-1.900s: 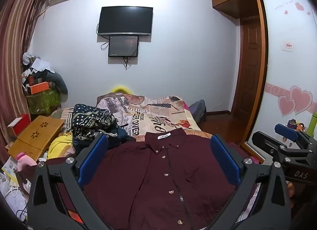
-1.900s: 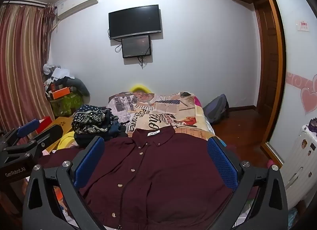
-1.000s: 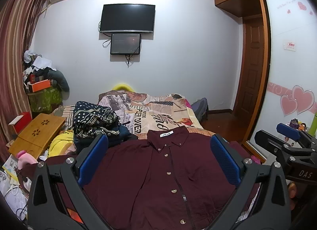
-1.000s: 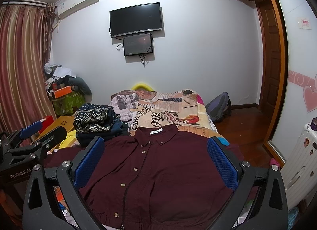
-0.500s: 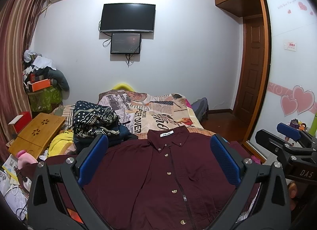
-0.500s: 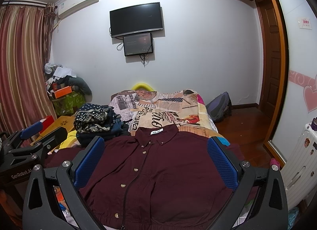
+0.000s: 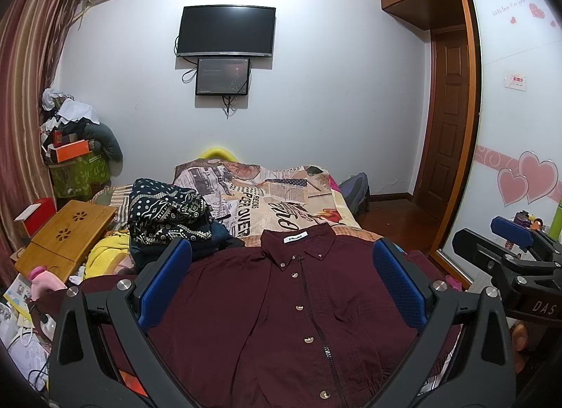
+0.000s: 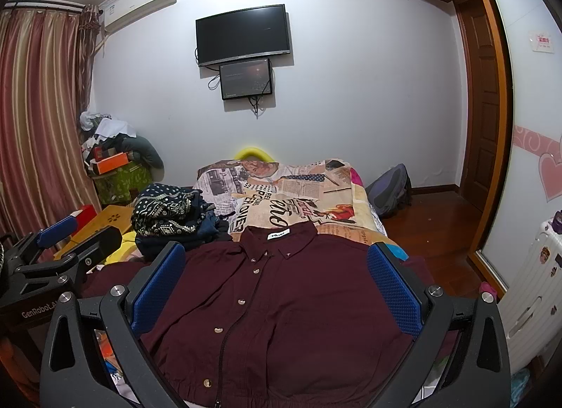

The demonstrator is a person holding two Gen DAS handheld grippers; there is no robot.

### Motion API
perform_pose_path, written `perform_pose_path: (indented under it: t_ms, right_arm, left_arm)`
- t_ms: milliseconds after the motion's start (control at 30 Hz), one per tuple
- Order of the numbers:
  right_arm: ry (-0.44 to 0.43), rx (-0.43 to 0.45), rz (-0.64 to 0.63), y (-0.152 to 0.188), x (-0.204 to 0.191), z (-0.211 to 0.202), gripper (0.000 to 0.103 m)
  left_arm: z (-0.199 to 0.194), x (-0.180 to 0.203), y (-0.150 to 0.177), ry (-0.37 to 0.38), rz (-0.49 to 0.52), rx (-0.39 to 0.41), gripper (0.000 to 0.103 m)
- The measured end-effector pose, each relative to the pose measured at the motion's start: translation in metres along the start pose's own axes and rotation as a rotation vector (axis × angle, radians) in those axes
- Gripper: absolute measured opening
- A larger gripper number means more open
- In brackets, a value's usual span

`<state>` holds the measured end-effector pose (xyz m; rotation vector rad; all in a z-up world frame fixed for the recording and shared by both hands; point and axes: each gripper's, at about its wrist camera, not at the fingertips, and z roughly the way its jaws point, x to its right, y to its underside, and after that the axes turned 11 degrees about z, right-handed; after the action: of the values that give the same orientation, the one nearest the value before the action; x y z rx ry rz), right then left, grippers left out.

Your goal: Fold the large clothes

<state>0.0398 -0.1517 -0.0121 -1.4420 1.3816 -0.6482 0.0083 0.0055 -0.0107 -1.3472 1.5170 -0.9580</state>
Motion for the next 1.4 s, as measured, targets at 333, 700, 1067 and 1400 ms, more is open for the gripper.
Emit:
perform_pose_path:
  t_ms: [333, 700, 1067, 1400]
  right_arm:
    - [0.0, -0.004, 0.004, 0.0, -0.001, 0.001, 0.103]
    - [0.002, -0.012, 0.008, -0.002, 0.002, 0.002, 0.103]
    - [0.011, -0.032, 0.003, 0.0, 0.002, 0.012, 0.103]
    - [0.032, -0.082, -0.016, 0.0, 0.0, 0.036, 0.103]
  left_arm:
    - [0.002, -0.001, 0.002, 0.0, -0.001, -0.003, 0.103]
    - [0.005, -0.002, 0.007, 0.003, -0.008, -0.007, 0.103]
    - [0.013, -0.011, 0.008, -0.004, -0.027, -0.022, 0.103]
    - [0.031, -0.078, 0.014, -0.144, -0.128, -0.046, 0.103]
